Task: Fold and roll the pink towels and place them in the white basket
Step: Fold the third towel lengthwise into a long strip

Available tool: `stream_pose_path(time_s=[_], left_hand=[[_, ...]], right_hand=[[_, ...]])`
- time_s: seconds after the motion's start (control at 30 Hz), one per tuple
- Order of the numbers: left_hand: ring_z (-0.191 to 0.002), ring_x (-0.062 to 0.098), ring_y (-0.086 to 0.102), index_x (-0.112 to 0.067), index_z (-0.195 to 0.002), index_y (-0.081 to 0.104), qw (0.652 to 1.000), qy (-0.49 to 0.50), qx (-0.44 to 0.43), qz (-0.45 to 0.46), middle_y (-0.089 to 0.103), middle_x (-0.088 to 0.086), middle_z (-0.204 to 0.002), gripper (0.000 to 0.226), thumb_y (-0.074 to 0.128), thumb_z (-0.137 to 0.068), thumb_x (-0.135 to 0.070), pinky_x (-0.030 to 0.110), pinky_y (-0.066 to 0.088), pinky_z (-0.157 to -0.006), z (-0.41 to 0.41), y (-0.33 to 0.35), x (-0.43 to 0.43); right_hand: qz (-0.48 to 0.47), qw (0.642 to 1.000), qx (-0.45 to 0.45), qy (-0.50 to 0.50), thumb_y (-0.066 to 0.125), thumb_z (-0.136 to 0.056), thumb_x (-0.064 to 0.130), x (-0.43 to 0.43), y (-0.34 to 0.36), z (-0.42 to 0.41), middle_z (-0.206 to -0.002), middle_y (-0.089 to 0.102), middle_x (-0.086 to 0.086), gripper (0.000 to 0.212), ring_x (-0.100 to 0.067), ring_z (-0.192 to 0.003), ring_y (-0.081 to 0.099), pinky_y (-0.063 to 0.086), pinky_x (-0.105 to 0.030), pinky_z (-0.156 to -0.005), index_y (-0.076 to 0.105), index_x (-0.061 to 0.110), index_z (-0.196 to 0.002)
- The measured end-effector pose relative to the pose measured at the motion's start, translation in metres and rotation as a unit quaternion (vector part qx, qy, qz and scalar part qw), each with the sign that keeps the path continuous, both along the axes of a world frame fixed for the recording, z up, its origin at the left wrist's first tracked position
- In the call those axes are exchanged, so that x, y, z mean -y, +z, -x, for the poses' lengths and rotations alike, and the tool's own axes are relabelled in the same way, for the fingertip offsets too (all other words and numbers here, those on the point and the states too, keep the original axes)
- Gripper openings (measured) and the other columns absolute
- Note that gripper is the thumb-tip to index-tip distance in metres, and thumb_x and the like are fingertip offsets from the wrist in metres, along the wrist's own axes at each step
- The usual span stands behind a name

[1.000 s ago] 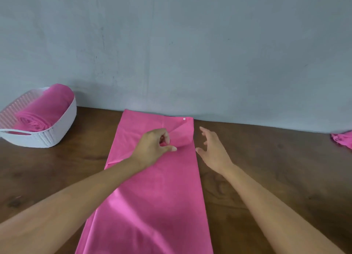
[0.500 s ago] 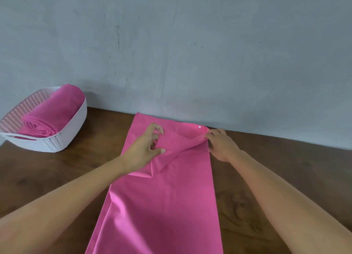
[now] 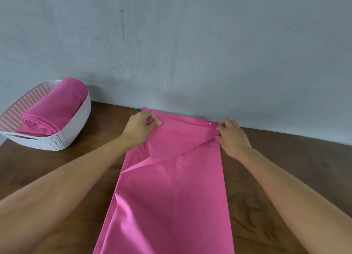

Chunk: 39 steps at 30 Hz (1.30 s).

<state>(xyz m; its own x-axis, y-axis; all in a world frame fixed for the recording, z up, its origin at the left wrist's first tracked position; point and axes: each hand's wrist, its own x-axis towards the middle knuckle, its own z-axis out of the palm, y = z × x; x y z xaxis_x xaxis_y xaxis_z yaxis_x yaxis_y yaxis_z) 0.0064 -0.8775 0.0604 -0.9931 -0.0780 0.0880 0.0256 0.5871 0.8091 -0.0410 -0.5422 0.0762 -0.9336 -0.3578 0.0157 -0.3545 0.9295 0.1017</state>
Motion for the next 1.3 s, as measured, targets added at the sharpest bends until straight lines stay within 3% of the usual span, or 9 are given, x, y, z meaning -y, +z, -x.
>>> stream_pose_path(time_s=[0.1, 0.27, 0.37, 0.47, 0.73, 0.83, 0.9, 1.03, 1.3], left_hand=[[-0.076, 0.019, 0.057, -0.021, -0.087, 0.071, 0.999, 0.047, 0.010, -0.002, 0.070, 0.007, -0.088, 0.004, 0.074, -0.090, -0.021, 0.032, 0.048, -0.069, 0.021, -0.008, 0.012], [-0.073, 0.016, 0.057, -0.016, -0.111, 0.053, 0.988, 0.112, 0.064, -0.082, 0.061, 0.003, -0.083, 0.040, 0.083, -0.084, -0.018, 0.028, 0.046, -0.065, 0.050, -0.016, 0.026], [-0.071, 0.019, 0.056, -0.007, -0.089, 0.060, 0.988, 0.135, 0.065, -0.018, 0.062, 0.006, -0.075, 0.026, 0.082, -0.084, -0.019, 0.033, 0.048, -0.065, 0.064, -0.023, 0.030], [-0.058, 0.016, 0.043, -0.013, -0.064, 0.045, 0.990, 0.132, 0.024, 0.036, 0.048, 0.001, -0.060, 0.039, 0.075, -0.090, -0.015, 0.026, 0.034, -0.052, 0.071, -0.029, 0.032], [-0.066, 0.019, 0.051, 0.007, -0.071, 0.065, 0.986, 0.149, 0.059, 0.046, 0.059, 0.014, -0.070, 0.029, 0.078, -0.085, -0.015, 0.028, 0.046, -0.064, 0.083, -0.036, 0.034], [-0.057, 0.017, 0.040, 0.002, -0.063, 0.056, 0.988, 0.127, 0.068, 0.051, 0.046, 0.009, -0.062, 0.037, 0.079, -0.083, -0.019, 0.027, 0.037, -0.053, 0.086, -0.034, 0.033], [-0.058, 0.017, 0.040, 0.000, -0.064, 0.059, 0.988, 0.130, 0.083, 0.031, 0.045, 0.007, -0.061, 0.036, 0.082, -0.082, -0.022, 0.028, 0.038, -0.055, 0.088, -0.033, 0.033], [-0.079, 0.018, 0.059, -0.005, -0.076, 0.070, 0.982, 0.167, 0.079, -0.036, 0.065, 0.007, -0.081, 0.024, 0.088, -0.078, -0.020, 0.031, 0.052, -0.081, 0.088, -0.029, 0.033], [-0.079, 0.012, 0.070, 0.001, -0.088, 0.077, 0.964, 0.115, 0.034, -0.239, 0.074, 0.008, -0.085, 0.024, 0.088, -0.075, -0.015, 0.017, 0.055, -0.074, 0.044, 0.019, 0.042]], right_hand=[[0.030, 0.999, 0.018, -0.013, 0.057, -0.100, 0.029, 0.007, 0.003, 0.001, -0.147, 0.038, -0.004, 0.033, -0.024, -0.135, 0.036, 0.047, -0.044, -0.101, 0.058, 0.014, -0.130], [0.068, 0.997, 0.028, -0.021, 0.055, -0.101, 0.034, 0.018, 0.005, 0.000, -0.125, 0.056, -0.001, 0.029, -0.021, -0.118, 0.048, 0.050, -0.040, -0.090, 0.057, 0.017, -0.125], [0.082, 0.996, 0.018, -0.033, 0.057, -0.101, 0.035, 0.021, 0.003, -0.003, -0.119, 0.059, 0.002, 0.026, -0.019, -0.114, 0.051, 0.051, -0.037, -0.085, 0.058, 0.018, -0.121], [0.087, 0.995, 0.017, -0.040, 0.058, -0.100, 0.032, 0.024, -0.001, -0.004, -0.122, 0.058, 0.003, 0.026, -0.018, -0.117, 0.051, 0.051, -0.035, -0.085, 0.057, 0.019, -0.123], [0.071, 0.995, 0.036, -0.061, 0.055, -0.102, 0.028, 0.026, -0.009, -0.003, -0.132, 0.055, 0.001, 0.035, -0.021, -0.121, 0.049, 0.053, -0.039, -0.087, 0.052, 0.020, -0.135], [0.068, 0.995, 0.031, -0.072, 0.054, -0.102, 0.025, 0.024, -0.009, -0.004, -0.132, 0.056, 0.000, 0.035, -0.022, -0.120, 0.050, 0.053, -0.039, -0.086, 0.052, 0.019, -0.136], [0.069, 0.994, 0.027, -0.077, 0.053, -0.102, 0.023, 0.021, -0.008, -0.004, -0.129, 0.057, 0.000, 0.033, -0.022, -0.118, 0.051, 0.052, -0.039, -0.085, 0.053, 0.019, -0.135], [0.081, 0.992, 0.021, -0.091, 0.051, -0.102, 0.019, 0.015, -0.002, -0.004, -0.123, 0.061, -0.002, 0.029, -0.023, -0.118, 0.052, 0.051, -0.039, -0.087, 0.059, 0.016, -0.130], [0.163, 0.983, -0.019, -0.087, 0.061, -0.100, 0.027, -0.004, 0.018, -0.020, -0.099, 0.067, -0.002, 0.018, -0.020, -0.091, 0.061, 0.041, -0.031, -0.076, 0.069, 0.011, -0.103]])
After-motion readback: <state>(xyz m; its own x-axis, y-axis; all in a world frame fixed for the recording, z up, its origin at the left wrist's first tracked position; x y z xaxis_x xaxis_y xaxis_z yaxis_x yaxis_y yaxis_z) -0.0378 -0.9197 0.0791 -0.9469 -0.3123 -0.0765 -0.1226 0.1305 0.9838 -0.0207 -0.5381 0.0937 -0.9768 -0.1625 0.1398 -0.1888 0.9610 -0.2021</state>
